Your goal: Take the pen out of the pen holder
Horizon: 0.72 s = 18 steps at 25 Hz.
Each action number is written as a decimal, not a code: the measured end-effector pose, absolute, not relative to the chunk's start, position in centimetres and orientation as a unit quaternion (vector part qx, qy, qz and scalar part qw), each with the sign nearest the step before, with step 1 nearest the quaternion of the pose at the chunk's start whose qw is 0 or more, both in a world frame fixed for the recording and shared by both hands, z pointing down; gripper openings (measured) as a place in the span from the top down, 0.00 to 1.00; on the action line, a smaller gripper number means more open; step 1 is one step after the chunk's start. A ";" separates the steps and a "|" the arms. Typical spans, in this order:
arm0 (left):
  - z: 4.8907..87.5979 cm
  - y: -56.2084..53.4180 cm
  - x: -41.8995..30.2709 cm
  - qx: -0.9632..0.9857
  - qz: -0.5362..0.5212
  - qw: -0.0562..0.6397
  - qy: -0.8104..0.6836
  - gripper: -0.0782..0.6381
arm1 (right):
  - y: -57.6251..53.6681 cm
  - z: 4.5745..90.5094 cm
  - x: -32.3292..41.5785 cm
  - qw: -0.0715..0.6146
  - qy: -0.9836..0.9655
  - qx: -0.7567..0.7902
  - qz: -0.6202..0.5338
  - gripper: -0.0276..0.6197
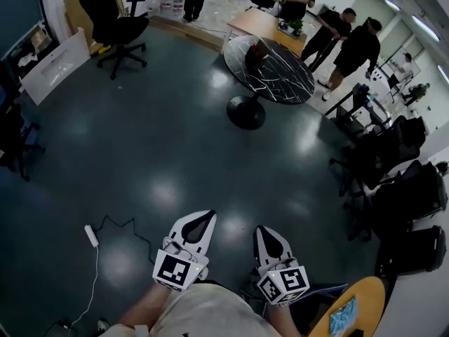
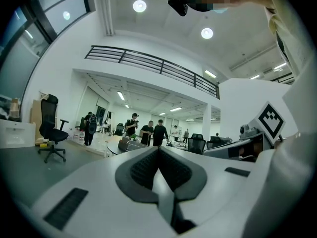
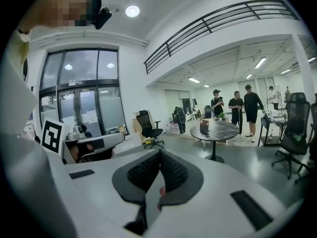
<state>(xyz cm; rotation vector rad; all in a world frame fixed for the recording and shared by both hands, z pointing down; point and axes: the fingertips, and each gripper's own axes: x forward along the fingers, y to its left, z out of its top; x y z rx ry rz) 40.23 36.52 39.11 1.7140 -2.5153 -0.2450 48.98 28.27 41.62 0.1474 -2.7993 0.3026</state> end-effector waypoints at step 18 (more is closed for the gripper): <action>38.6 36.5 25.5 0.581 -0.097 0.057 -0.806 0.88 | 28.7 41.4 34.4 0.165 -0.976 0.075 0.123 0.93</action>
